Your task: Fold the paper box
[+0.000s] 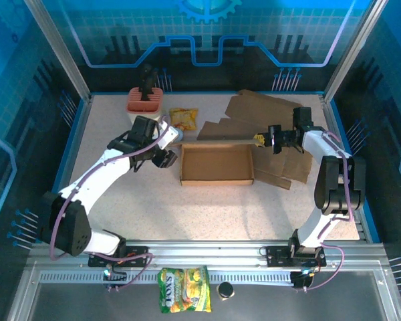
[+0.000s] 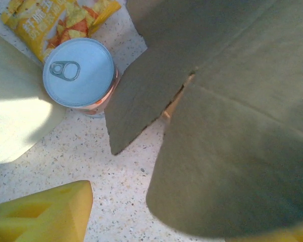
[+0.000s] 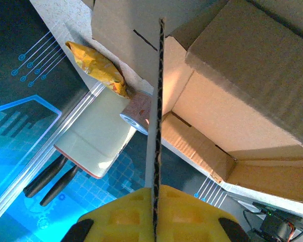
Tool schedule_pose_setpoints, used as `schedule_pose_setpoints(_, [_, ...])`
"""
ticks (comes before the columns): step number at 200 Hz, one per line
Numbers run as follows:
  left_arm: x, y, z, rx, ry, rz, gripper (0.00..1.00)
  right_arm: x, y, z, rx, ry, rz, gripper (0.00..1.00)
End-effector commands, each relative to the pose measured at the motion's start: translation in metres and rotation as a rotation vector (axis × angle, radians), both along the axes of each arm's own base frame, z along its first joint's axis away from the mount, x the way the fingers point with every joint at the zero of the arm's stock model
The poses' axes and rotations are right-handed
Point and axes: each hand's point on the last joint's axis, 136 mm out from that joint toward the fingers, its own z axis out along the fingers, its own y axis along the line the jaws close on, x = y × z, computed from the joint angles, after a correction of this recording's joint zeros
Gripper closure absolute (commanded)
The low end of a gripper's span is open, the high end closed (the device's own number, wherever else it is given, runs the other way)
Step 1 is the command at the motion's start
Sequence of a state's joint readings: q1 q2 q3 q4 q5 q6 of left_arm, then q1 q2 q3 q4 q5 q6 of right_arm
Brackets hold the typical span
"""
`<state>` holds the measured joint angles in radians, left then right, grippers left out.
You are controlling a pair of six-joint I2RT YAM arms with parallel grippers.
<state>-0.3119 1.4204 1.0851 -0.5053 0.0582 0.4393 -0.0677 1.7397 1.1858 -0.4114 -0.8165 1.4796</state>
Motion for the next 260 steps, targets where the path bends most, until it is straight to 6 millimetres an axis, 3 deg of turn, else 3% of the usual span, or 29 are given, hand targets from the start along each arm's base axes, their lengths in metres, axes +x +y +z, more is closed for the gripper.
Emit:
schedule_pose_setpoints(1, [0.024, -0.009, 0.015, 0.013, -0.077, -0.034, 0.31, 0.001, -0.007, -0.004, -0.006, 0.028, -0.013, 1.0])
schedule_pose_setpoints(40, [0.042, -0.018, 0.015, 0.03, -0.116, -0.019, 0.33, 0.003, -0.008, -0.002, -0.007, 0.025, -0.017, 1.0])
schedule_pose_setpoints(72, [0.043, -0.027, 0.012, 0.007, -0.071, -0.028, 0.56, 0.003, -0.007, -0.002, -0.006, 0.026, -0.02, 1.0])
schedule_pose_setpoints(164, [0.032, -0.028, 0.002, -0.001, -0.007, 0.035, 0.77, 0.007, -0.006, -0.004, -0.004, 0.024, -0.027, 1.0])
schedule_pose_setpoints(260, [0.03, -0.049, 0.024, -0.164, 0.178, 0.37, 0.96, 0.01, 0.008, 0.001, 0.021, 0.01, -0.032, 1.0])
